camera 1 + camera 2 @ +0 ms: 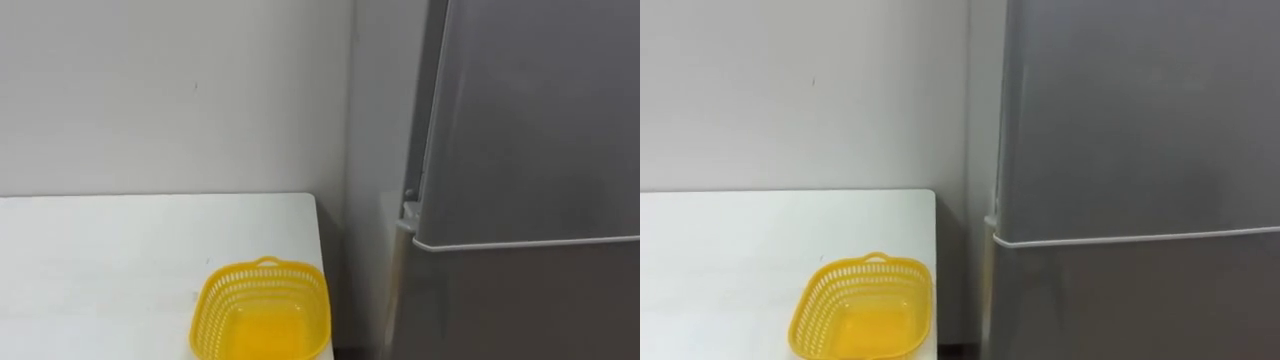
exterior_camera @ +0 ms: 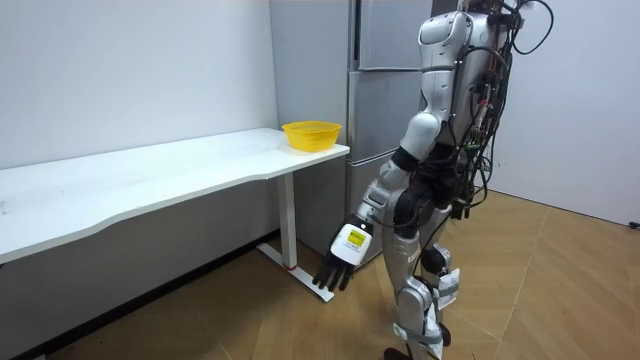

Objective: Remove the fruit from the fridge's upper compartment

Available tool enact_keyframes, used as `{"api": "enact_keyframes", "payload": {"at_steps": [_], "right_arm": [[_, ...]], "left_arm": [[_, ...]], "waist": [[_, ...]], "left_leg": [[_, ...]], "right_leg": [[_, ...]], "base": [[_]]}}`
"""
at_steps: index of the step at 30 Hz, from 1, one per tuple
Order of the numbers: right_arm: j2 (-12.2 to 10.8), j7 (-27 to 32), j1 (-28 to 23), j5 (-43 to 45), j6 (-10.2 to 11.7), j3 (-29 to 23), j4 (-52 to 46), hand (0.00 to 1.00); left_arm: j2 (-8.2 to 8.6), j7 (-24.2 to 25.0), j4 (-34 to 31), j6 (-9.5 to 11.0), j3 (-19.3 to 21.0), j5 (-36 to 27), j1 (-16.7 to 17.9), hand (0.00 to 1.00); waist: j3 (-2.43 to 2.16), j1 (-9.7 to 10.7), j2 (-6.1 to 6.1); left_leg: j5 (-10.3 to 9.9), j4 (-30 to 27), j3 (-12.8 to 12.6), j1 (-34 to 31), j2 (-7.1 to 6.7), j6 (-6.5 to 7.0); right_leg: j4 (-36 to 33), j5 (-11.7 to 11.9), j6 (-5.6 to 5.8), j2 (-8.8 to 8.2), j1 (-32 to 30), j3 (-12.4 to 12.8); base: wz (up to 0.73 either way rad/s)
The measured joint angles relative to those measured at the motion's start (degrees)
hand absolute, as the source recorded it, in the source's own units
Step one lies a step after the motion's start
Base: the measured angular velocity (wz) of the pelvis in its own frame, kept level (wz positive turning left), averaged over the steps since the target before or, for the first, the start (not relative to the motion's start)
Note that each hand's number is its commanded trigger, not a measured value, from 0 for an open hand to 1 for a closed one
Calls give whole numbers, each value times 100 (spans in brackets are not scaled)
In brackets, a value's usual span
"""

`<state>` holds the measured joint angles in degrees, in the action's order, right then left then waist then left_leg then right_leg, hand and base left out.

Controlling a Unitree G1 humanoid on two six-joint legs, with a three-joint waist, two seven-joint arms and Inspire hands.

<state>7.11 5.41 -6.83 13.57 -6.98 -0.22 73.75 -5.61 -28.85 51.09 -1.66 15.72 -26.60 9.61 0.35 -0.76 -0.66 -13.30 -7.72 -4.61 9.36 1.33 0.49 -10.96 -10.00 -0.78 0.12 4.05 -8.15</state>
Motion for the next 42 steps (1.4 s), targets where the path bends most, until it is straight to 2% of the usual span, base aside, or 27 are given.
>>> {"api": "enact_keyframes", "payload": {"at_steps": [2,4,6,8,10,12,14,16,18,19,21,27,30,33,37,39,42], "right_arm": [[0,8,16,-3,35,5,-31,0],[9,-26,11,-24,94,8,-95,0],[12,-44,54,-65,201,8,-92,0],[16,-56,35,-25,279,-11,-97,0],[18,-58,9,-2,369,-6,-98,0],[17,-112,3,-5,387,-4,-130,0],[14,-123,13,-33,395,7,-156,0],[9,-121,-13,-75,398,16,-215,0],[-14,-121,-2,-69,396,9,-213,0],[-14,-121,0,-66,396,5,-212,0],[-12,-136,18,-42,397,-1,-214,0],[23,-230,67,1,536,10,-38,0],[29,-256,95,35,567,21,-16,0],[29,-309,123,107,569,-18,-24,0],[35,-308,140,156,567,-106,2,0],[35,-305,116,165,565,-101,34,0],[28,-310,104,174,548,-99,177,0]], "left_arm": [[1,-255,-509,40,6,-16,-7,0],[-3,-480,-1102,152,2,-20,0,0],[-47,-718,-1665,444,-102,-16,-57,0],[-50,-847,-2132,476,-108,92,-57,0],[-56,-968,-2646,548,-110,284,-60,0],[-54,-1094,-3423,633,-130,385,-59,0],[-54,-1117,-3923,717,-157,496,-56,0],[-53,-1189,-4563,719,-245,521,-39,0],[-38,-1173,-5487,721,-275,703,-38,0],[-39,-1145,-5679,745,-276,785,-38,0],[-51,-996,-6364,783,-307,1115,-46,0],[-116,-295,-7593,839,-745,1206,-161,0],[-219,118,-7722,828,-1049,1208,-320,0],[-217,667,-7958,791,-1206,1048,-518,0],[-223,1265,-7975,761,-1204,665,-884,0],[-224,1599,-7975,665,-1207,448,-1058,0],[-224,1922,-7977,566,-1221,181,-1143,0]], "waist": [[-4,-11,-10],[-47,-39,-7],[-52,-46,-19],[-61,-45,-32],[-51,-38,-10],[-26,-41,20],[-9,-30,35],[5,-58,54],[10,-59,81],[5,-58,91],[2,44,90],[11,110,81],[13,189,68],[15,293,58],[17,371,-15],[21,402,-61],[2,419,-111]], "left_leg": [[0,-2,3,-23,1,0],[1,-7,2,-75,0,0],[5,-18,-1,-69,-5,1],[5,-20,-1,-58,-8,1],[6,-20,11,-66,-4,1],[6,-23,16,-78,-3,0],[5,-50,16,-81,-8,1],[5,-68,16,-101,-12,1],[5,-76,22,-112,-13,1],[5,-76,21,-110,-13,1],[5,-101,33,-121,-20,1],[5,-102,112,-82,-17,1],[5,-103,152,-111,-15,1],[6,-102,144,-123,-10,0],[6,-101,135,-120,-7,0],[6,-101,137,-106,-5,0],[6,-99,147,-99,-5,0]], "right_leg": [[-2,0,0,0,-46,-6],[-42,-1,-1,-4,-94,-4],[-81,-1,-2,-8,-102,12],[-80,-1,-1,-9,-93,11],[-80,-1,-2,-6,-92,8],[-76,-1,-2,-9,-99,8],[-66,-1,-2,-15,-98,3],[-66,-1,-2,-19,-100,4],[-61,-2,-2,-17,-109,14],[-60,-2,-2,-18,-106,12],[7,5,1,-29,-74,-67],[64,19,3,-30,9,-131],[77,19,2,-26,9,-133],[105,25,-2,-15,10,-123],[108,25,-3,-5,4,-79],[109,26,-4,2,2,-46],[109,26,-4,12,-12,14]], "base": [[0],[-3],[-5],[-2],[0],[0],[0],[0],[0],[0],[9],[5],[7],[2],[-5],[-9],[-9]]}}
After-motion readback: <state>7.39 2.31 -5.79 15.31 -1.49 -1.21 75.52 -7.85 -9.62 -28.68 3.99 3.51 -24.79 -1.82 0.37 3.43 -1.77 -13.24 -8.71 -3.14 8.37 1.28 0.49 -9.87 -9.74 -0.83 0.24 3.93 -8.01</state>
